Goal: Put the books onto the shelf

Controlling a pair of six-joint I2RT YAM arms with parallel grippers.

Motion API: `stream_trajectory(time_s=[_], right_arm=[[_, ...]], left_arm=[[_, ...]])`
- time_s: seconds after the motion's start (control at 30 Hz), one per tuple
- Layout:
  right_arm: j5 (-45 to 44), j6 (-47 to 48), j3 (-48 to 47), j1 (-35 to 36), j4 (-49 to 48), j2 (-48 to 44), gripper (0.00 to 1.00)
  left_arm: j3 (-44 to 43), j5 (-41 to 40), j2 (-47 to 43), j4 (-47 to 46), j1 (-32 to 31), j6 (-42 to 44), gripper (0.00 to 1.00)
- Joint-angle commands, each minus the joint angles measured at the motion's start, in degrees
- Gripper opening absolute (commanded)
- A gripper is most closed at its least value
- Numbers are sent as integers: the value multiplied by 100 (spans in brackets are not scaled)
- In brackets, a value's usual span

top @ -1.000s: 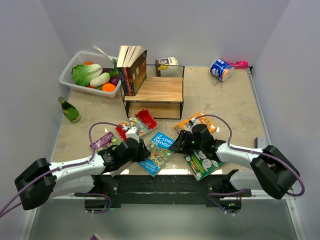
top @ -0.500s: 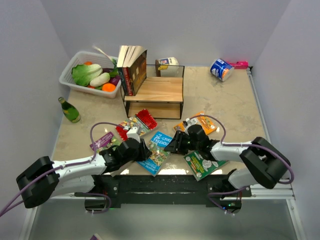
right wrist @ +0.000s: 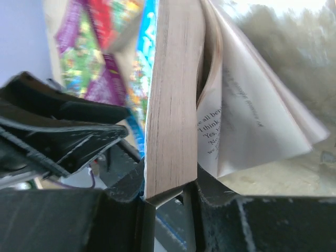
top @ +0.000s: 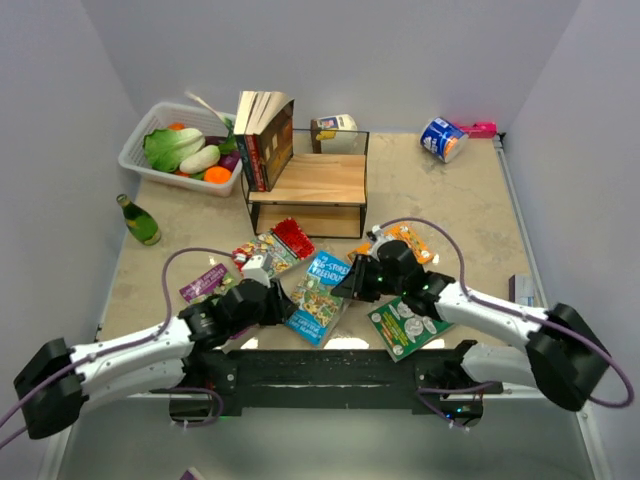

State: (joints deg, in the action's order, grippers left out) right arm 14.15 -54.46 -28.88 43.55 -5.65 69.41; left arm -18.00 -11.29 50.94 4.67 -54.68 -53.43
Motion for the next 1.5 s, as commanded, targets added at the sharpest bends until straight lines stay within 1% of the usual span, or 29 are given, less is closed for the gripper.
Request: stream_trajectory(time_s=[0.0,0.03,0.1,0.13,0.17,0.2,0.27,0.3,0.33,0.37,0.4,0.43,0.47,0.5,0.53,0.57,0.6,0.63,0.67,0.7,0.73,0.77,0.9,0.97,1.2,1.37,1.4,1.43,1.47], right_arm=[[-369,1120,-1250,-13,1713,-779,0],[-326,1226,-1530,-13,2186,-849,0],[-142,1437,-1769,-13,2489,-911,0],[-63,1499,-1979,-22,2681,-937,0],[34,1647,-2111,-22,2840,-964,0],[113,1744,-2260,-13,2963,-982,0],[472,1955,-2682,-13,3288,-982,0],[596,2069,-2997,-22,3446,-982,0],[763,2262,-3157,-13,3770,-973,0],[886,2316,-3289,-13,3877,-982,0],[992,2369,-3517,-13,3957,-999,0],[1228,2474,-3615,-22,4088,-1017,0],[1309,2518,-3729,-31,4176,-1017,0],[1414,2562,-3930,-31,4290,-1034,0],[1511,2606,-4002,-22,4292,-1061,0],[1790,2642,-4054,-31,4300,-1069,0],[1897,2668,-4177,-31,4353,-1043,0],[1994,2694,-4213,-22,4362,-1043,0],[2143,2695,-4239,-22,4362,-1052,0],[2214,2703,-4231,-31,4284,-1069,0],[2293,2703,-4231,-31,4265,-1061,0],[2346,2703,-4239,-31,4248,-1061,0],[2548,2703,-4292,-31,4160,-1008,0],[2610,2738,-4345,-31,4151,-930,0],[2768,2941,-4573,-22,4221,-762,0],[2759,3195,-4837,-31,4450,-709,0],[2786,3222,-4872,-22,4502,-692,0],[2786,3292,-4881,-22,4546,-674,0],[2803,3345,-4890,-22,4581,-657,0]], left_arm=[[-396,-418,-1049,579,1,113,45],[-493,-444,-1312,571,9,270,49],[-766,-366,-1472,422,18,455,54],[-862,-148,-1516,334,53,665,59],[-1098,-24,-1499,255,97,772,59],[-1231,308,-1464,245,158,851,60],[-1494,845,-1411,71,518,1080,60],[-1557,1483,-1437,-9,954,1089,60],[-1575,1846,-1559,-123,1211,1072,61],[-1610,2206,-1613,-367,1483,1063,61],[-1662,2958,-1639,-379,1999,1071,62],[-1724,3410,-1500,-596,2248,1158,63],[-1942,3806,-1377,-485,2494,1238,63],[-2005,4540,-1263,-484,2888,1299,62],[-2006,4922,-1131,-580,3049,1291,62],[-1962,5248,-1104,-842,3198,1248,62],[-1883,5904,-1086,-1132,3391,1134,61],[-1796,6189,-1051,-1491,3428,811,61],[-1673,6374,-1025,-2034,3428,686,61],[-1585,6733,-998,-2388,3428,528,61],[-1462,6902,-972,-2870,3428,13,61],[-1261,7008,-963,-3693,3428,-201,61],[-1224,7517,-779,-4236,3428,-378,62],[-1197,7650,-647,-4534,3428,-545,63],[-1118,7896,-357,-4747,3262,-572,63],[-1127,7765,-295,-3984,3244,43,63],[-1109,7765,-251,-4034,3244,17,63],[-1057,7773,-225,-4340,3244,-183,62],[-1048,7773,-190,-4482,3244,-281,58]])
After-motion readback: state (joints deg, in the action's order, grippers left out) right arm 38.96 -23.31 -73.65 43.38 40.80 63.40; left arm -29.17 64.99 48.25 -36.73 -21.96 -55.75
